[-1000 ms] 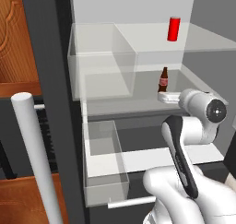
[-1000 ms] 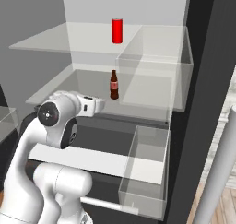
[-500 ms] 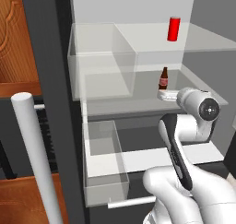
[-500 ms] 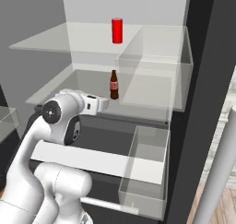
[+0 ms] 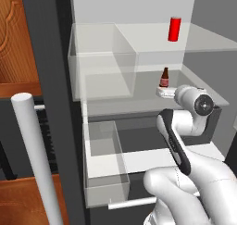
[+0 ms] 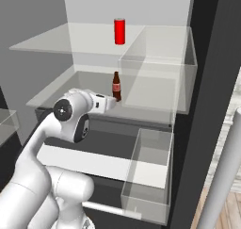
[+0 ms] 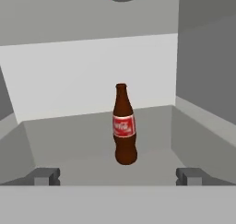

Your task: Open the fridge, grab two sodas, and place both sodas inside the bowl with ice on the dining counter.

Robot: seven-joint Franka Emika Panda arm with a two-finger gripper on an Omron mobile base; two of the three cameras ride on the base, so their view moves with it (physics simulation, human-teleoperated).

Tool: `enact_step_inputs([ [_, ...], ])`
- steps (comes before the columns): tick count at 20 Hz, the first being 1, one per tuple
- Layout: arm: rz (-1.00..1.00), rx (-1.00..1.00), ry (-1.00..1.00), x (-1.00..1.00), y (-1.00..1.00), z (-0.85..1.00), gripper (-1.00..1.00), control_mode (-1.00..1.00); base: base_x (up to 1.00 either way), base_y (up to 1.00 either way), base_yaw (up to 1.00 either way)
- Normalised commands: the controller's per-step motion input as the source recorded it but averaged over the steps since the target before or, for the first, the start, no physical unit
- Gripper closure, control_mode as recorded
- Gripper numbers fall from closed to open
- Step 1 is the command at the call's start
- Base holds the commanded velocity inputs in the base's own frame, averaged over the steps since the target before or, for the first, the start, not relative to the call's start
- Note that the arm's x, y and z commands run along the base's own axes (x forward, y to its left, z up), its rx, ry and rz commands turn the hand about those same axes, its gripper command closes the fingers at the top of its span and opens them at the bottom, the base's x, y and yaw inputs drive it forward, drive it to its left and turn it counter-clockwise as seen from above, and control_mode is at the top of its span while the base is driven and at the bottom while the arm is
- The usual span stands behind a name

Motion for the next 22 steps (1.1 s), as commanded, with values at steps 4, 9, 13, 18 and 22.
enact_step_inputs([
  [4, 0.03, 0.00, 0.03, 0.43, -0.20, 0.07, -1.00, -1.00, 0.00, 0.00, 0.00],
  [9, 0.03, 0.00, 0.01, 0.40, -0.22, 0.00, -1.00, -1.00, 0.00, 0.00, 0.00],
  [13, 0.01, 0.00, 0.00, 0.38, -0.08, 0.00, -1.00, -1.00, 0.00, 0.00, 0.00],
  [18, 0.00, -0.02, 0.01, 0.37, 0.00, -0.04, -1.00, -1.00, 0.00, 0.00, 0.00],
  [22, 0.00, -0.03, 0.03, 0.34, 0.00, -0.11, -1.00, -1.00, 0.00, 0.00, 0.00],
])
